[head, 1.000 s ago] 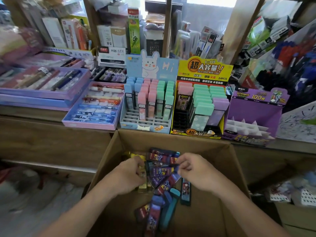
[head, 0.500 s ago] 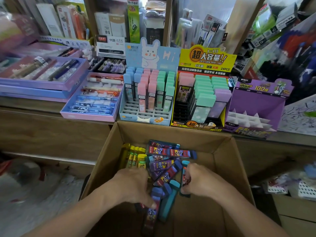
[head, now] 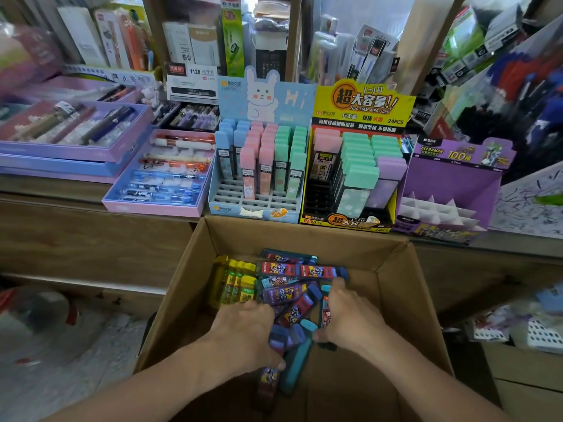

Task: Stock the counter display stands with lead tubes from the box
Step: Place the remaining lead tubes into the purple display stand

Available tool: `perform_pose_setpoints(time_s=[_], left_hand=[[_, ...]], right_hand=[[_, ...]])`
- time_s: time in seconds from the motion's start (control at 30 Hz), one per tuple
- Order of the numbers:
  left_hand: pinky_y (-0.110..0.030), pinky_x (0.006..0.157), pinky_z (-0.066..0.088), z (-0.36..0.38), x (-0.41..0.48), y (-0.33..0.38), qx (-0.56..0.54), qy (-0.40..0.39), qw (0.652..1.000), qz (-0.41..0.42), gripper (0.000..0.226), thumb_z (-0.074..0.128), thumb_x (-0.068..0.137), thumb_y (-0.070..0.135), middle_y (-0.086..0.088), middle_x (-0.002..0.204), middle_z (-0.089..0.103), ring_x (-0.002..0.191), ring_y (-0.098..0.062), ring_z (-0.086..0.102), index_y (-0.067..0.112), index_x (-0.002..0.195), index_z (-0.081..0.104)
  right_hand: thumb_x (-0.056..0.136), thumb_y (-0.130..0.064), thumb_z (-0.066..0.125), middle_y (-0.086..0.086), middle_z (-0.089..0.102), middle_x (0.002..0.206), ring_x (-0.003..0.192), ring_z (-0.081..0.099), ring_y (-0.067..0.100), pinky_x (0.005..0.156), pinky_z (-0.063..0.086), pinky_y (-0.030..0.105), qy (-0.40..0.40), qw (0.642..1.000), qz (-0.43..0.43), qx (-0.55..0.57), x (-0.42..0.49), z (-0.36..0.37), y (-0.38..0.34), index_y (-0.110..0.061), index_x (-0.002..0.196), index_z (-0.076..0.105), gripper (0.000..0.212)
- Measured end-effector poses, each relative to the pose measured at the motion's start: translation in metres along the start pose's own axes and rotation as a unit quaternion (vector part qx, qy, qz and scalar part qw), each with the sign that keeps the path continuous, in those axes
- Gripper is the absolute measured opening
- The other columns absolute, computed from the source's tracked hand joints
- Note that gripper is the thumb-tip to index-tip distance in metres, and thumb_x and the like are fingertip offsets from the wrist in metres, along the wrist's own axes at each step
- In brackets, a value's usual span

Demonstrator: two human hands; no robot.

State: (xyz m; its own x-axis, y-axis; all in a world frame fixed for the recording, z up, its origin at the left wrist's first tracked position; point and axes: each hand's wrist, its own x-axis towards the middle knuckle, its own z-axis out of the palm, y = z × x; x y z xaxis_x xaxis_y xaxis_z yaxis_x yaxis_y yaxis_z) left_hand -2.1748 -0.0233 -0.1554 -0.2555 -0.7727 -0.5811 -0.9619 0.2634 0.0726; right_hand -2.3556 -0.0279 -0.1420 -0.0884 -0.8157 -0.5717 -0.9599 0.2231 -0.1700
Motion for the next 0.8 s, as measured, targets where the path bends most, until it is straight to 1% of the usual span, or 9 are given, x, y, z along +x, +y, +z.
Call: perform_pose_setpoints(time_s=[0.07, 0.13, 0.23, 0.37, 0.43, 0.5, 0.6, 0.67, 0.8], left_hand=[[-0.034, 0.083, 0.042, 0.000, -0.002, 0.000, -0.017, -0.007, 1.000, -0.003, 0.070, 0.075, 0.074, 0.069, 0.003, 0.117, 0.057, 0.110, -0.019, 0.054, 0.025, 0.124, 0.053], [-0.033, 0.087, 0.045, -0.001, -0.004, -0.001, -0.051, -0.023, 0.998, -0.009, 0.068, 0.078, 0.074, 0.065, 0.005, 0.111, 0.054, 0.105, -0.017, 0.052, 0.026, 0.124, 0.053], [-0.031, 0.088, 0.048, 0.000, -0.007, -0.001, -0.085, -0.049, 0.995, -0.013, 0.065, 0.080, 0.074, 0.061, 0.008, 0.108, 0.053, 0.103, -0.015, 0.052, 0.027, 0.122, 0.053], [-0.029, 0.083, 0.046, 0.001, -0.009, -0.001, -0.127, -0.056, 0.990, -0.017, 0.054, 0.079, 0.078, 0.054, 0.009, 0.104, 0.051, 0.102, -0.015, 0.052, 0.027, 0.117, 0.053], [-0.029, 0.086, 0.049, 0.002, -0.008, -0.002, -0.149, -0.055, 0.987, -0.014, 0.054, 0.079, 0.078, 0.053, 0.009, 0.108, 0.052, 0.104, -0.014, 0.053, 0.027, 0.118, 0.054], [-0.030, 0.089, 0.052, 0.003, -0.006, -0.003, -0.179, -0.049, 0.983, -0.013, 0.051, 0.079, 0.079, 0.051, 0.010, 0.109, 0.054, 0.104, -0.012, 0.054, 0.028, 0.118, 0.055], [-0.032, 0.092, 0.054, 0.003, -0.004, -0.005, -0.231, -0.043, 0.972, -0.011, 0.053, 0.082, 0.079, 0.045, 0.011, 0.111, 0.056, 0.106, -0.011, 0.056, 0.031, 0.122, 0.054], [-0.034, 0.093, 0.056, 0.005, -0.001, -0.007, -0.277, -0.023, 0.961, -0.009, 0.058, 0.086, 0.076, 0.040, 0.012, 0.114, 0.059, 0.107, -0.009, 0.059, 0.036, 0.124, 0.054], [-0.020, 0.071, 0.054, 0.007, 0.003, -0.008, -0.304, 0.052, 0.951, -0.017, 0.057, 0.089, 0.073, 0.039, 0.014, 0.104, 0.054, 0.092, -0.006, 0.058, 0.039, 0.115, 0.050]], right_hand=[[0.073, -0.035, 0.091, 0.001, 0.061, 0.122, 0.114, 0.064, 0.023, 0.095, 0.057, 0.040, -0.009, 1.000, -0.003, 0.009, 0.001, 0.000, 0.001, -0.014, 0.149, 0.021, 0.106], [0.073, -0.031, 0.092, 0.001, 0.058, 0.124, 0.117, 0.062, 0.022, 0.098, 0.055, 0.041, -0.018, 1.000, -0.003, 0.016, 0.001, 0.000, 0.002, -0.013, 0.155, 0.009, 0.118], [0.072, -0.027, 0.091, -0.002, 0.055, 0.118, 0.114, 0.061, 0.019, 0.099, 0.055, 0.039, -0.038, 0.998, 0.002, 0.041, 0.002, 0.001, 0.002, -0.019, 0.156, 0.007, 0.119], [0.070, -0.023, 0.092, -0.004, 0.055, 0.114, 0.109, 0.061, 0.019, 0.095, 0.056, 0.039, -0.051, 0.997, -0.015, 0.056, 0.003, 0.001, 0.004, -0.030, 0.149, 0.017, 0.110], [0.071, -0.022, 0.092, -0.004, 0.056, 0.116, 0.108, 0.061, 0.019, 0.090, 0.059, 0.037, -0.055, 0.996, -0.015, 0.063, 0.003, 0.000, 0.005, -0.031, 0.148, 0.019, 0.107], [0.073, -0.019, 0.092, -0.002, 0.056, 0.119, 0.106, 0.064, 0.019, 0.077, 0.062, 0.031, -0.062, 0.994, -0.004, 0.092, 0.003, 0.000, 0.006, -0.029, 0.149, 0.020, 0.105], [0.079, -0.015, 0.088, 0.000, 0.058, 0.116, 0.094, 0.070, 0.017, 0.058, 0.058, 0.022, -0.058, 0.991, 0.005, 0.125, 0.003, -0.001, 0.006, -0.024, 0.140, 0.033, 0.083], [0.083, -0.011, 0.084, 0.002, 0.059, 0.117, 0.090, 0.072, 0.019, 0.061, 0.062, 0.024, -0.073, 0.987, 0.012, 0.143, 0.003, 0.000, 0.006, -0.022, 0.135, 0.040, 0.070], [0.084, -0.001, 0.081, 0.005, 0.063, 0.118, 0.091, 0.075, 0.022, 0.070, 0.066, 0.034, -0.139, 0.971, 0.015, 0.192, 0.002, 0.003, 0.005, -0.024, 0.130, 0.044, 0.063]])
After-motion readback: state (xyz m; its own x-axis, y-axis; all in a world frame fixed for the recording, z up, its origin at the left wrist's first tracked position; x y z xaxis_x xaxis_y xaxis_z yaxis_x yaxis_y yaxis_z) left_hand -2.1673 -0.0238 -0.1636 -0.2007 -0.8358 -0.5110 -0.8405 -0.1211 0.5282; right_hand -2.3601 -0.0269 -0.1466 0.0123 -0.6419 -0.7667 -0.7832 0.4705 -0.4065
